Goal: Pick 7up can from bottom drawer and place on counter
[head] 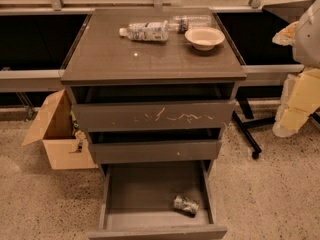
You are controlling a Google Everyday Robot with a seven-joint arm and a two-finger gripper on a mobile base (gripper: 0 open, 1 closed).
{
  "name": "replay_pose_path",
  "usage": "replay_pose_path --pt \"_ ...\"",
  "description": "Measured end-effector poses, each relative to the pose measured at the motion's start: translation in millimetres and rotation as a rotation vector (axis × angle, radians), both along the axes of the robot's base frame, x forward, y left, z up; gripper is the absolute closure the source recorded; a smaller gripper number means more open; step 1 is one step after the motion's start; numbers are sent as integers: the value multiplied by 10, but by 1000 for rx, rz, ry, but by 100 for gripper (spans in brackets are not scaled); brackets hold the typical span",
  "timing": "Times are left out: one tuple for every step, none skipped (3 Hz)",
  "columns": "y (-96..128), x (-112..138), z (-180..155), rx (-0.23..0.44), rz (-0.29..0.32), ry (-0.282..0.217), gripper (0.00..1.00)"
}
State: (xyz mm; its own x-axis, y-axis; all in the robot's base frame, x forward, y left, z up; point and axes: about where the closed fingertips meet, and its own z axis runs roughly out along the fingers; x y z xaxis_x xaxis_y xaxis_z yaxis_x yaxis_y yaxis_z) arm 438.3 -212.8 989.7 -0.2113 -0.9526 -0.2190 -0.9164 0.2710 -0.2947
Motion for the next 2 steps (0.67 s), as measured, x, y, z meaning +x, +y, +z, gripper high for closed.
replay_pose_path --pt "1 0 -1 1 0 -1 0" --pt "65 58 -312 96 14 3 0"
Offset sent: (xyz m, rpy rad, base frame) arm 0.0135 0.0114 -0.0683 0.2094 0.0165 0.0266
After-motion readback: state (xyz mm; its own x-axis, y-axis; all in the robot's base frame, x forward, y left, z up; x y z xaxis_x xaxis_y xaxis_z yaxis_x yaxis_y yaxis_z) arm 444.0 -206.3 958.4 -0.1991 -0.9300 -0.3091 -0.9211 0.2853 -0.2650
